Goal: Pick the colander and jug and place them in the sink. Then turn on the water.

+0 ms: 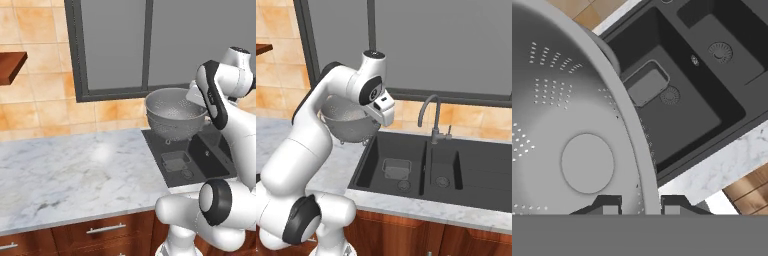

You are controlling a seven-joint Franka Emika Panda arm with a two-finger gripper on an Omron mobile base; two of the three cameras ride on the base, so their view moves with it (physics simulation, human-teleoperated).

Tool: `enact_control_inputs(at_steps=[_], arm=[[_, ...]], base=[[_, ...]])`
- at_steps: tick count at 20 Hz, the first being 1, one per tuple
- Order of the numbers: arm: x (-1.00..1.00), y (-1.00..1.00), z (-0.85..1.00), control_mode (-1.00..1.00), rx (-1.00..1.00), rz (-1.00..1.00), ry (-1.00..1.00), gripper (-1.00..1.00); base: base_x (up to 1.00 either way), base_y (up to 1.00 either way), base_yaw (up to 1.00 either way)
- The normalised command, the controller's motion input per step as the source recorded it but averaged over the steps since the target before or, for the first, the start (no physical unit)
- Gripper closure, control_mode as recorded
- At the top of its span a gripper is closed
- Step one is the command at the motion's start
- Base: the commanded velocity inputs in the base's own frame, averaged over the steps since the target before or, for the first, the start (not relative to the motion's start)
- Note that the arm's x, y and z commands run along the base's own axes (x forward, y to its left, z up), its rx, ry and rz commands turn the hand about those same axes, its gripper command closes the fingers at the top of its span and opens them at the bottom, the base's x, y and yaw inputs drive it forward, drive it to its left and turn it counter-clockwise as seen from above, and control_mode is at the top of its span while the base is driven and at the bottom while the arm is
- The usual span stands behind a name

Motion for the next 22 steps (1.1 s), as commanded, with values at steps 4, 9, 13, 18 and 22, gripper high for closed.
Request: enact_control_inputs(at_steps=[4,9,13,18,22], arm=[[0.0,0.0,0.0,1.0,0.0,0.0,0.0,1.0],[0.0,0.0,0.0,-1.0,0.0,0.0,0.0,1.0],[0.0,0.0,-0.28,-1.0,0.06,0.01,0.09,1.0],[0.0,0.0,-0.57,-1.0,0.03,0.04,0.1,1.0],[0.05,0.0,-0.56,-1.0,-0.08,0.02,0.04,1.0]], base=[[0.0,0.0,0.0],[0.0,0.0,0.0],[0.0,0.0,0.0],[0.0,0.0,0.0],[0.0,0.0,0.0]])
